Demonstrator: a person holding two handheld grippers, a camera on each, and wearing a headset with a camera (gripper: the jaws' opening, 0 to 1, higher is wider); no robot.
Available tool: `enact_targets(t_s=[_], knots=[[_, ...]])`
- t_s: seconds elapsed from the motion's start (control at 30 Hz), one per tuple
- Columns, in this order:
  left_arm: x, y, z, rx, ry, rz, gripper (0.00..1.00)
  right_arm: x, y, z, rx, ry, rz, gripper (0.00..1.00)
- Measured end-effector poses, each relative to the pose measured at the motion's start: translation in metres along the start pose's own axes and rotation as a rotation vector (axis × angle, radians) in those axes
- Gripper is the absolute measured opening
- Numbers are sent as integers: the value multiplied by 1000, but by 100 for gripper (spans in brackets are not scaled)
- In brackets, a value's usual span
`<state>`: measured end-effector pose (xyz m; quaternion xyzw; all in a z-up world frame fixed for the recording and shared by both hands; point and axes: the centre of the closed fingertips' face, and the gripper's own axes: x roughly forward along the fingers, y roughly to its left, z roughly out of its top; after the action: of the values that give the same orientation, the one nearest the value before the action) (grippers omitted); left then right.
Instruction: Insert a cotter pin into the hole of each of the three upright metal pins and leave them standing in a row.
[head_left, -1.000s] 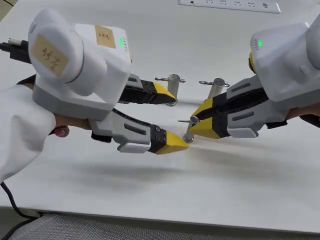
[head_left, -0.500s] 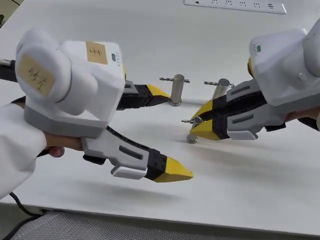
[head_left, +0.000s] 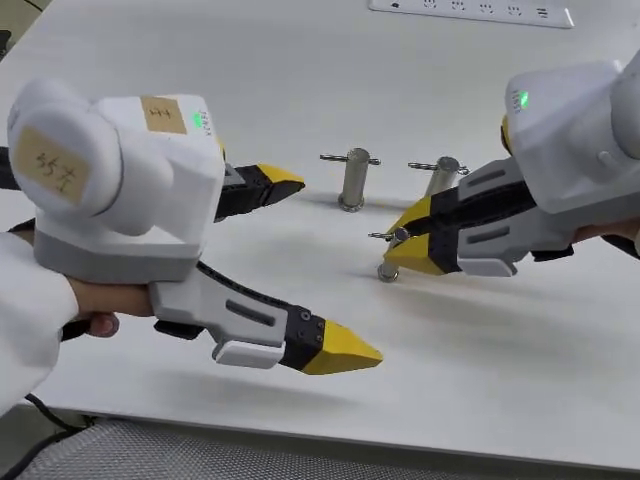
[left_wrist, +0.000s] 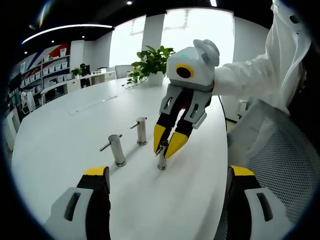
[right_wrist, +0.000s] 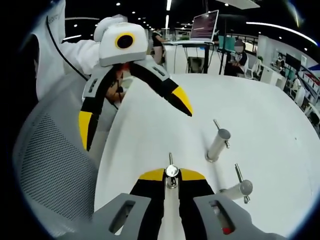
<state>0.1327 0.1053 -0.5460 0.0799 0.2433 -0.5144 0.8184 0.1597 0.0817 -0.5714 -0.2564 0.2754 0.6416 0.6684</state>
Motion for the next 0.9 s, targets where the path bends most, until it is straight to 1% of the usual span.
enact_targets(t_s=[0.13,0.27,0.4,0.43,0.47,0.53,0.6,0.73,0.77,0.9], knots=[[-2,-2,-2,-15,2,2,98,-6,-3,3,7,-16,-13,3],[-3,-6,-4,-15,10,-2,98,-18,-6,4,26,-33,-25,3],[-2,-8,-6,-23,17,-10,99,-34,-14,-9,27,-41,-45,3],[-2,-9,-7,-23,20,-11,99,-35,-15,-9,30,-42,-48,3],[-1,-9,-7,-22,22,-11,99,-41,-16,-11,27,-40,-63,3],[0,-9,-8,-23,27,-10,99,-54,-24,-22,40,-40,-80,3],[2,-7,-8,-20,30,0,98,-61,-30,-29,58,-46,-91,3],[3,-10,-11,-23,40,-11,98,-68,-33,-35,56,-36,-114,3],[4,-10,-12,-22,45,-12,98,-71,-36,-39,41,-28,-125,3],[4,-10,-15,-25,58,-14,98,-77,-48,-48,45,-23,-143,3]])
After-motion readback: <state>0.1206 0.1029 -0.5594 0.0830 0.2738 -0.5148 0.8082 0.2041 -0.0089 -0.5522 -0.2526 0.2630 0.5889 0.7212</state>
